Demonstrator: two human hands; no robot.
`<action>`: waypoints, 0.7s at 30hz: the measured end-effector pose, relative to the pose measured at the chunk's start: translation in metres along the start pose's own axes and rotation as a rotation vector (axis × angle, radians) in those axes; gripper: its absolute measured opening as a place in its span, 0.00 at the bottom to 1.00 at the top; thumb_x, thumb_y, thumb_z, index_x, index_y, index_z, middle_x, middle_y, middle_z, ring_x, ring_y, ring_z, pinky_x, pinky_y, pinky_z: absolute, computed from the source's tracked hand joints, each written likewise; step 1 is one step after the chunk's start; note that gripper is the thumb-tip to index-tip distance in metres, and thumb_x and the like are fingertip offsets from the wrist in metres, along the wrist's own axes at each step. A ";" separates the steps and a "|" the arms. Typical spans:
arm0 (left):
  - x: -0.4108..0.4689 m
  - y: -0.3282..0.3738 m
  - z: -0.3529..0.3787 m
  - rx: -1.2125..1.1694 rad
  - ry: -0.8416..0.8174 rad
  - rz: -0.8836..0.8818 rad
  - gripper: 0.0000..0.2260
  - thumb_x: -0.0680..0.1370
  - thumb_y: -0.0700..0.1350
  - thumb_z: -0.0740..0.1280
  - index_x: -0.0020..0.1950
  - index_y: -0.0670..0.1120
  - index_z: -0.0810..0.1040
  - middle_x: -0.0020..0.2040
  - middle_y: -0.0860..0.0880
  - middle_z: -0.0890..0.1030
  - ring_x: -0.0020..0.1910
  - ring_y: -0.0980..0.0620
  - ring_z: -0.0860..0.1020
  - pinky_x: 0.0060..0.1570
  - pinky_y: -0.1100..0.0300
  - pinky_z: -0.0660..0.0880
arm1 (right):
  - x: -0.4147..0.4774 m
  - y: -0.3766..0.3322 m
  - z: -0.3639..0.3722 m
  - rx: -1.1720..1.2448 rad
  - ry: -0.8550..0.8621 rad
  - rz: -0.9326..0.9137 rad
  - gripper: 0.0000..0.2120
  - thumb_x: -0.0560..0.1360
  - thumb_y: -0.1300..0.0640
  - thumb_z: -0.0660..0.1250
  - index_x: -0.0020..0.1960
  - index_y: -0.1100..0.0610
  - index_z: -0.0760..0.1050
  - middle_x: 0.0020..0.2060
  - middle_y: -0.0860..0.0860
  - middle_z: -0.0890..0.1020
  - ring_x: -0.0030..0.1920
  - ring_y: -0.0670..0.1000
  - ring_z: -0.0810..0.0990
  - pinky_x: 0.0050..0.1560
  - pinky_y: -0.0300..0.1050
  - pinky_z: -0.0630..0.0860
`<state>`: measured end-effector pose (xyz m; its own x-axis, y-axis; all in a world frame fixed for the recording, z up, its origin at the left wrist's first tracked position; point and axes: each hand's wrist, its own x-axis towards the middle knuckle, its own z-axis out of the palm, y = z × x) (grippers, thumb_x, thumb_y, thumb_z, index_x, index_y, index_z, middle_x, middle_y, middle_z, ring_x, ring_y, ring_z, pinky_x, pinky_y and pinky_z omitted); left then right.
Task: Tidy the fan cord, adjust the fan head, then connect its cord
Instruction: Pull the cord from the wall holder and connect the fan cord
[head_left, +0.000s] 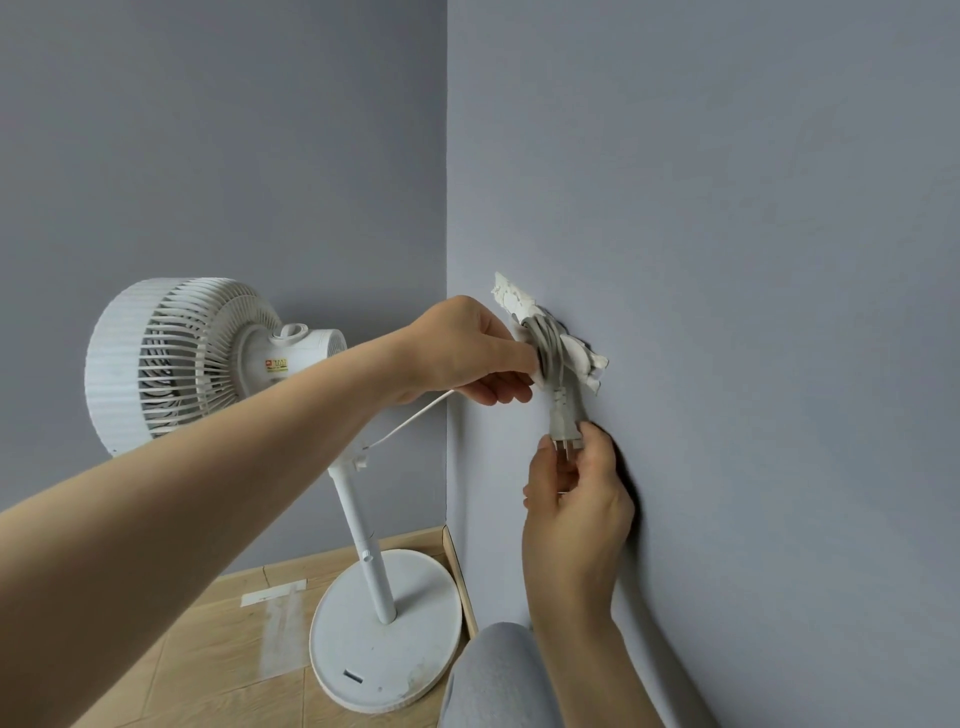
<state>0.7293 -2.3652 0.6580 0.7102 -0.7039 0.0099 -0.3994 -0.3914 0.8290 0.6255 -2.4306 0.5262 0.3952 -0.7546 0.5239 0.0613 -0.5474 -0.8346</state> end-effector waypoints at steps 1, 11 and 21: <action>0.000 0.000 0.000 -0.002 0.001 0.002 0.09 0.74 0.43 0.70 0.44 0.38 0.85 0.40 0.46 0.87 0.33 0.57 0.80 0.40 0.64 0.81 | 0.001 0.001 0.002 -0.002 -0.016 0.010 0.16 0.78 0.52 0.60 0.63 0.57 0.71 0.42 0.54 0.84 0.40 0.52 0.84 0.42 0.50 0.81; -0.001 -0.013 0.002 -0.115 -0.082 0.037 0.10 0.76 0.49 0.70 0.45 0.43 0.84 0.45 0.46 0.87 0.37 0.56 0.81 0.42 0.64 0.80 | 0.003 0.004 0.012 0.038 -0.050 0.051 0.17 0.77 0.47 0.57 0.61 0.53 0.72 0.41 0.51 0.83 0.40 0.52 0.84 0.42 0.53 0.80; -0.006 -0.017 0.016 -0.005 0.177 0.150 0.15 0.73 0.52 0.72 0.43 0.39 0.84 0.37 0.50 0.86 0.31 0.57 0.79 0.36 0.65 0.79 | -0.001 0.004 0.000 0.115 -0.132 0.149 0.13 0.77 0.47 0.60 0.53 0.56 0.74 0.40 0.51 0.83 0.38 0.52 0.83 0.44 0.54 0.81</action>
<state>0.7229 -2.3642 0.6348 0.7340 -0.6390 0.2303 -0.5055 -0.2874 0.8136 0.6254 -2.4316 0.5222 0.5237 -0.7658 0.3732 0.0942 -0.3833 -0.9188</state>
